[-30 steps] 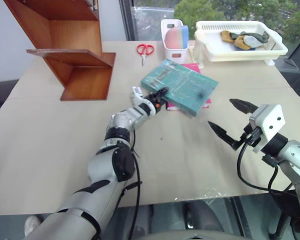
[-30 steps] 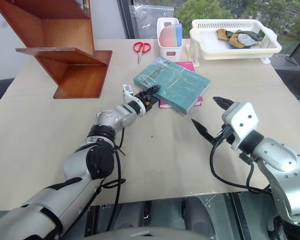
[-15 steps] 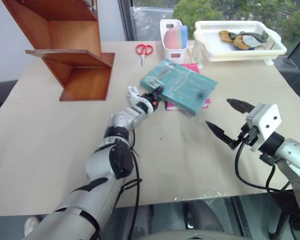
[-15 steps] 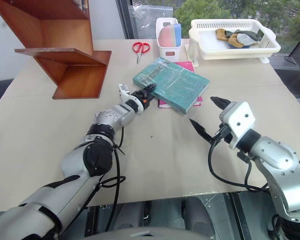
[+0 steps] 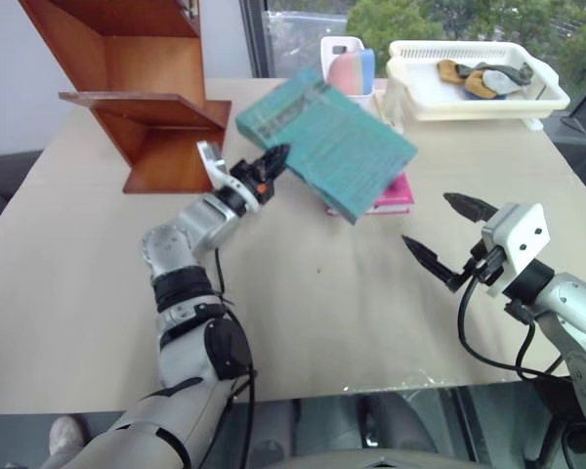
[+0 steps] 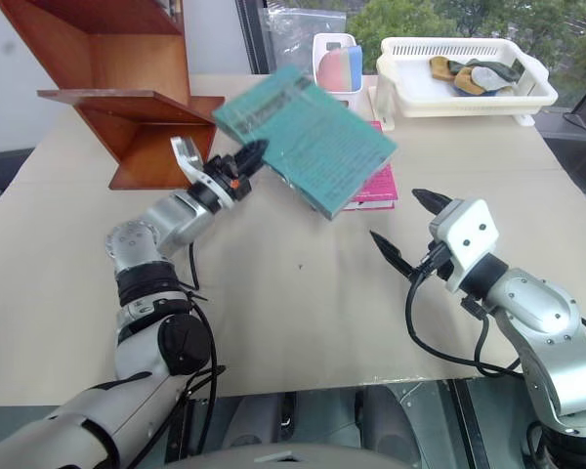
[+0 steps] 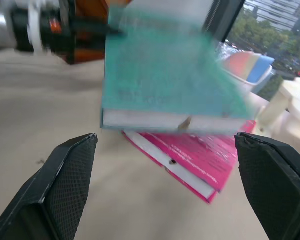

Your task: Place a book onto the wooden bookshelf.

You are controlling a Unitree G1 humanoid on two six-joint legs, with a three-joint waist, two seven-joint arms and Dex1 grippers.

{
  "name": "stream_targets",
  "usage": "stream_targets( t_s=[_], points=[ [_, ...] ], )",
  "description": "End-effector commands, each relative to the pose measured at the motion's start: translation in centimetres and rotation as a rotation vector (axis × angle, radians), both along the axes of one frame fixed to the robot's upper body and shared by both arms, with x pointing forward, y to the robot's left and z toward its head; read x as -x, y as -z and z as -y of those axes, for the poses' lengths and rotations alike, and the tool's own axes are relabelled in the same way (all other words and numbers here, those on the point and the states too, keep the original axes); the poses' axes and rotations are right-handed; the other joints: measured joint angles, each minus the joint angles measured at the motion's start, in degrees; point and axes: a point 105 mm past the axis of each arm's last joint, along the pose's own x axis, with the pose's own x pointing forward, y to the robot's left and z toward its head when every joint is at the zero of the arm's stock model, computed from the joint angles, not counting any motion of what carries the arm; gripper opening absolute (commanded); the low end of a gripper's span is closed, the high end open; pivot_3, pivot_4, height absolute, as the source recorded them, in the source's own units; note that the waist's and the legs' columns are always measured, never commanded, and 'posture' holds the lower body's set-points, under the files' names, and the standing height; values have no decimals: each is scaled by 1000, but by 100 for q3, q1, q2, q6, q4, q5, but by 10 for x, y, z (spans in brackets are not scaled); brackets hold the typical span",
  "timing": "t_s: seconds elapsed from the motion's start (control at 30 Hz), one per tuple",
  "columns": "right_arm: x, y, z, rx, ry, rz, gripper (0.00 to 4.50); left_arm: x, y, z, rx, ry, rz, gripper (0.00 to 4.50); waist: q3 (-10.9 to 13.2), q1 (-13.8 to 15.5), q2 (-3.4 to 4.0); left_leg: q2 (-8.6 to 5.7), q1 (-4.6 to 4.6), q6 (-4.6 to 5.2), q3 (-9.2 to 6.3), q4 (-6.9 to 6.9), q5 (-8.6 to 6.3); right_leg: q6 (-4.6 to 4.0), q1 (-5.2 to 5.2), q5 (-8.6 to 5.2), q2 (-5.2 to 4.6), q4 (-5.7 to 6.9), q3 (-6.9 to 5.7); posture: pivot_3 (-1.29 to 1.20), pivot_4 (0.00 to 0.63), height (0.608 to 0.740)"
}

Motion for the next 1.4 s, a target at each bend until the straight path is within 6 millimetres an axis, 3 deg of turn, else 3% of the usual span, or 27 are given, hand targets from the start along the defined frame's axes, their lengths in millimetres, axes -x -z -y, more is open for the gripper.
stream_targets(
  t_s=[0.03,0.13,0.23,0.33,0.5,0.63,0.7,0.83,0.93,1.2,1.33,1.4],
  points=[
    [-1,-7,-3,-11,-15,49,4500,17,-32,23,-226,21,222,571,0,-5,0,-1,2,1,1,0,-1,0,0,0,0,1,1,0,150,740],
    [-2,-10,-2,-59,-16,58,4500,48,-58,43,-583,23,645,571,1,-57,1,-1,2,-10,3,-5,6,-1,-3,0,2,0,4,0,150,740],
    [3,-15,2,-123,-35,58,4500,61,-82,45,-986,-101,1115,571,1,-73,11,2,4,-30,10,-23,17,-5,-8,-1,7,-7,8,0,150,740],
    [9,-16,7,-130,-45,58,4500,74,-119,39,-1436,-261,1645,571,5,-54,10,3,7,-11,16,-33,5,-7,-7,-1,8,-21,10,0,150,740],
    [-1,-20,4,-156,-66,84,4500,81,-149,4,-1848,-245,1874,571,2,-67,15,4,6,6,39,-33,-4,-5,-6,-2,4,-40,26,0,150,740],
    [-14,-23,-5,-174,-109,100,4500,87,-158,-26,-2018,-134,1766,571,13,-89,22,13,6,7,45,-31,-4,-5,-16,-3,14,-28,32,0,150,740],
    [-21,-26,-11,-182,-134,110,4500,83,-155,-54,-2188,-66,1592,571,15,-79,21,16,-4,7,46,-32,-4,-5,-30,-3,18,-24,35,0,150,740],
    [-34,-32,-20,-196,-177,139,4500,64,-154,-132,-2603,-160,1140,571,23,-105,22,17,-20,7,52,-26,-4,-4,-50,-4,19,-18,40,0,150,740],
    [-39,-34,-23,-195,-181,157,4500,51,-129,-168,-2741,-99,905,571,24,-70,25,18,-15,7,59,-27,-4,-2,-55,-5,21,-10,49,0,150,740],
    [-35,-62,-42,-197,-230,263,4500,9,-101,-162,-2720,-46,799,571,26,-43,19,23,-19,8,59,-4,-3,-1,-58,-7,19,19,41,0,150,740],
    [-28,-65,-52,-158,-255,280,4500,-15,-89,-149,-2654,-73,786,571,18,4,33,22,-5,7,55,-3,-3,-3,-50,-8,20,35,39,0,150,740],
    [-25,-66,-54,-154,-267,278,4500,-18,-86,-148,-2644,-52,792,571,14,57,40,22,12,7,56,-2,-1,-2,-42,-9,20,48,40,0,150,740]
  ],
)
